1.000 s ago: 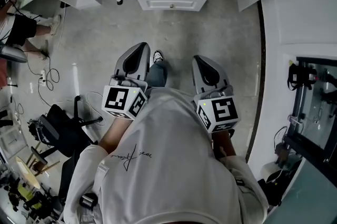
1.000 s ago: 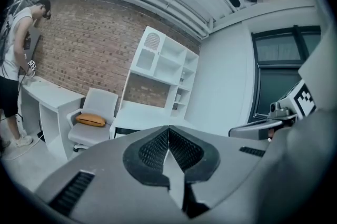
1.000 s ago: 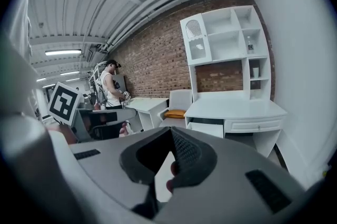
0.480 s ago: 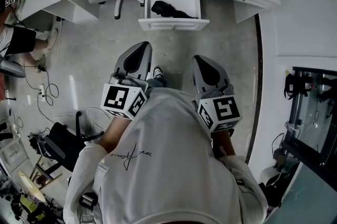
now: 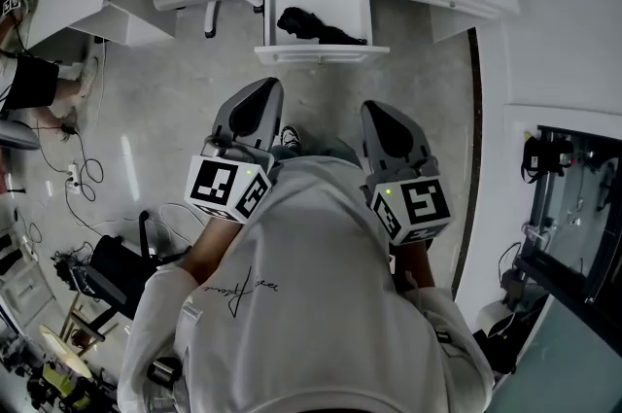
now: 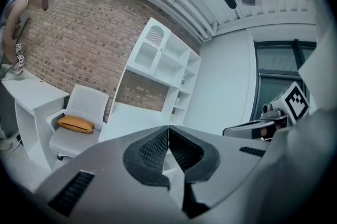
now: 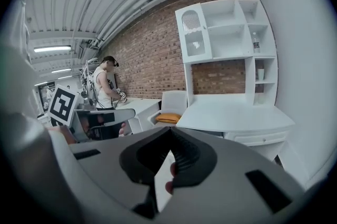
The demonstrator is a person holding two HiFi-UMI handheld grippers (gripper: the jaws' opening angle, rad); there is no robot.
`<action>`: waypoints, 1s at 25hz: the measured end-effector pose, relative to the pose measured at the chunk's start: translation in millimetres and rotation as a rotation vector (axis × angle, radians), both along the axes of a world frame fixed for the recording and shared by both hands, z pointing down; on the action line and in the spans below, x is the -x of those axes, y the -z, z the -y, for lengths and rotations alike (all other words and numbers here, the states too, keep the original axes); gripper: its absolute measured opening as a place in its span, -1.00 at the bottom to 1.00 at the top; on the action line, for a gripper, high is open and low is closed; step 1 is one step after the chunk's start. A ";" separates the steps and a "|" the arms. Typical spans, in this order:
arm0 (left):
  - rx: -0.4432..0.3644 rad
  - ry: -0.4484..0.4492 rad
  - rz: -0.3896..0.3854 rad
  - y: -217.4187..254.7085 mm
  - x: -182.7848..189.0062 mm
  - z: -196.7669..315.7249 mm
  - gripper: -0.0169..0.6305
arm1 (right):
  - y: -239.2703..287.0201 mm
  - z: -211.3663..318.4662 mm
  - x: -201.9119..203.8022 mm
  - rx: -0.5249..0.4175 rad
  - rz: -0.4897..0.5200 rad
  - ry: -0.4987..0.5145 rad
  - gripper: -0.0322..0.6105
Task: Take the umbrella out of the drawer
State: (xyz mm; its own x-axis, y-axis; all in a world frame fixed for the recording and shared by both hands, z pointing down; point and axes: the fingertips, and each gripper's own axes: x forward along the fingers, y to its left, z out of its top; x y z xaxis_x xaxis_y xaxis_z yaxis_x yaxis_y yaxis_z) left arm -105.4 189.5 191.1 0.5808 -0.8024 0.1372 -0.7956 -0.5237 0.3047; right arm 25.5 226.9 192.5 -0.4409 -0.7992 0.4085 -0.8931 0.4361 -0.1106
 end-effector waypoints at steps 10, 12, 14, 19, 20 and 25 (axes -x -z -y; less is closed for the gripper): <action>0.080 -0.008 0.018 -23.6 -14.3 27.1 -0.90 | -15.4 32.9 -21.2 0.055 0.018 -0.024 -0.82; 0.088 0.001 0.021 -25.5 -17.2 39.0 -0.90 | -16.1 48.9 -22.4 0.048 0.024 -0.004 -0.82; 0.093 0.014 0.023 -26.4 -22.2 53.5 -0.90 | -16.3 67.1 -27.0 0.043 0.028 0.015 -0.82; 0.100 0.050 0.030 -26.1 -42.0 98.6 -0.90 | -18.1 116.9 -46.8 0.056 0.036 0.057 -0.82; 0.104 0.058 0.032 -26.6 -46.2 108.0 -0.90 | -19.5 126.4 -50.8 0.062 0.038 0.067 -0.82; 0.141 0.098 0.053 -36.3 -67.4 150.8 -0.90 | -30.7 172.7 -68.9 0.103 0.051 0.125 -0.83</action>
